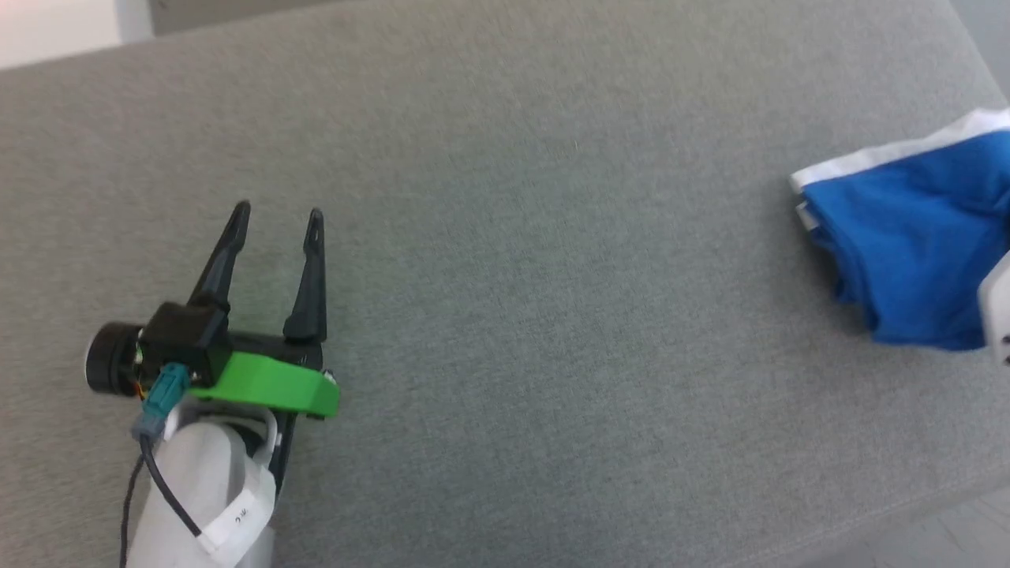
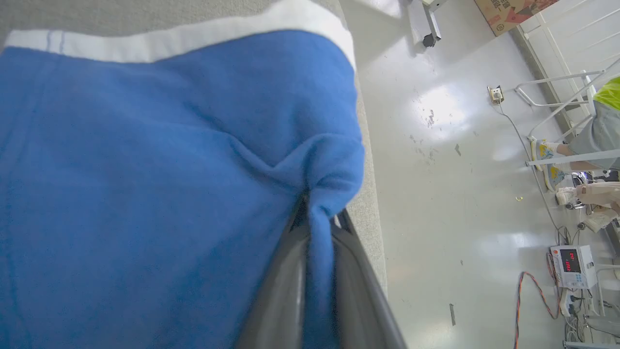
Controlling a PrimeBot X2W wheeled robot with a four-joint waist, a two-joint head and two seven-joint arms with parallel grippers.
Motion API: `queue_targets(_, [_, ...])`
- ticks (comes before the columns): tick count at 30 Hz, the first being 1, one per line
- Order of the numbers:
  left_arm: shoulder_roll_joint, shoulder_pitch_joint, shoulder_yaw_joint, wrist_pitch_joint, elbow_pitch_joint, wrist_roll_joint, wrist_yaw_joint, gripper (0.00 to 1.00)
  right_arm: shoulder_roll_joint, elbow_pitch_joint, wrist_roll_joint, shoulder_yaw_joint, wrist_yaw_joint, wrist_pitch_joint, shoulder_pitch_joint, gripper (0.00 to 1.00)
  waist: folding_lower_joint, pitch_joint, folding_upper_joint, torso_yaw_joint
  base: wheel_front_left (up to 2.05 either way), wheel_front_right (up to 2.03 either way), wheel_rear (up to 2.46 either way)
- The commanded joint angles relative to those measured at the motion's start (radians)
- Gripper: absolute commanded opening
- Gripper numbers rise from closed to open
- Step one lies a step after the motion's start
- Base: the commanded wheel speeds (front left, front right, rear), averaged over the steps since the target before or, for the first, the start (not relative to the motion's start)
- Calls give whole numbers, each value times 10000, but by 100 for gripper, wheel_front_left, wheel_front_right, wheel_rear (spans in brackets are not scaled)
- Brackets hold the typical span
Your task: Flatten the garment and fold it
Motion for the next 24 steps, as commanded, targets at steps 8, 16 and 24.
queue_targets(8, [437, -497, -194, 301, -420, 96, -30, 100, -341, 1753, -1224, -1304, -17, -820, -1352, 0, 0, 1402, -1, 77, 0, 0, 0])
queue_targets(16, [532, -515, -250, 349, -552, 49, 20, 100, -232, 2908, -2269, -2509, -17, -1490, -2063, 0, 0, 1639, -1, 462, 0, 0, 0])
queue_targets(24, [239, -365, -406, 67, -53, -154, 90, 100, -265, 3667, -3230, -3589, -17, -1982, -1918, 100, 0, 722, -1, 908, 0, 0, 0])
